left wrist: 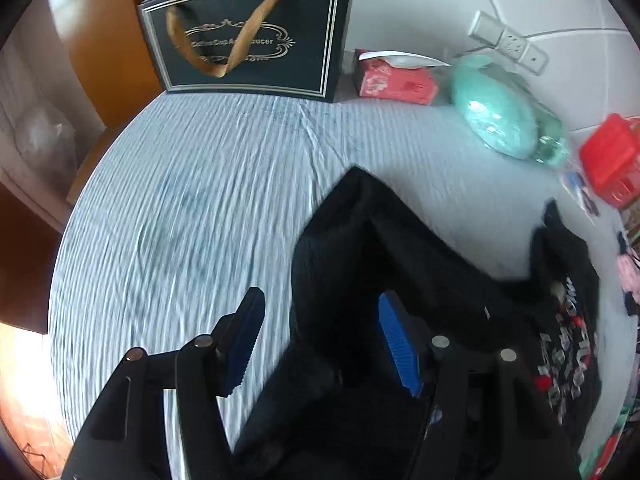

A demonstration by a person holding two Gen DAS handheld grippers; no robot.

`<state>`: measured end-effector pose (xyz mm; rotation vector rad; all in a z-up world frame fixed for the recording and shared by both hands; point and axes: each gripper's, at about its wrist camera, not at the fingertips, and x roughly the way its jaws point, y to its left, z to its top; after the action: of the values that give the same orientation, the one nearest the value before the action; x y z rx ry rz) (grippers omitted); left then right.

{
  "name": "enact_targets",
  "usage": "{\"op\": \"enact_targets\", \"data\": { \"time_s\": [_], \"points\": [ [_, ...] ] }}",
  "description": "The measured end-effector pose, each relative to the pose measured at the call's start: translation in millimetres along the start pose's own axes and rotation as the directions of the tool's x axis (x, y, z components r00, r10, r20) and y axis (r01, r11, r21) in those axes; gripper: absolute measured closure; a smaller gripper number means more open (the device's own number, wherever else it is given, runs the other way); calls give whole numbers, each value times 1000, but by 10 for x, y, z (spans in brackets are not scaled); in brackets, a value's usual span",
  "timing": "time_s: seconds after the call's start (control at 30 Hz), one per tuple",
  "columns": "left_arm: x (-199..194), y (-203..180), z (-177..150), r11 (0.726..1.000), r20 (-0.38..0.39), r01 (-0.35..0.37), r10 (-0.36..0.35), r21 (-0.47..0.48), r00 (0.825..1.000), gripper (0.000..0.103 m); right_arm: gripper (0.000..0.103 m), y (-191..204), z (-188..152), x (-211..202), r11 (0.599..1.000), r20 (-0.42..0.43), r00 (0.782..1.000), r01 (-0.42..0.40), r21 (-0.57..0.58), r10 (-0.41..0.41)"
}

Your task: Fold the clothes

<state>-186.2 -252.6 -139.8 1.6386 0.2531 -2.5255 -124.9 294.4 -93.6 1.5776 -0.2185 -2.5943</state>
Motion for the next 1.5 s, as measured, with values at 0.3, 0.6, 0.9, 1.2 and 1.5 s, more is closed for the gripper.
{"op": "enact_targets", "data": {
  "time_s": [0.3, 0.6, 0.9, 1.2, 1.5],
  "points": [
    [819, -293, 622, 997, -97, 23, -15, 80, 995, 44, 56, 477, 1031, 1187, 996, -128, 989, -80, -48, 73],
    [1211, -464, 683, 991, -131, 29, -12, 128, 991, 43, 40, 1217, 1393, 2133, 982, -220, 975, -76, -172, 37],
    [738, -563, 608, 990, 19, -45, 43, 132, 999, 98, 94, 1413, 1244, 2074, 951, -55, 998, 23, -308, -42],
    [470, -358, 1479, 993, 160, -108, 114, -44, 981, 98, 88, 612, 2100, 1428, 984, 206, 971, 144, -103, -121],
    [415, -42, 1199, 995, 37, -91, 92, -34, 995, 76, 74, -5, 1660, 1422, 994, 108, 988, 106, 12, -106]
  ]
}}
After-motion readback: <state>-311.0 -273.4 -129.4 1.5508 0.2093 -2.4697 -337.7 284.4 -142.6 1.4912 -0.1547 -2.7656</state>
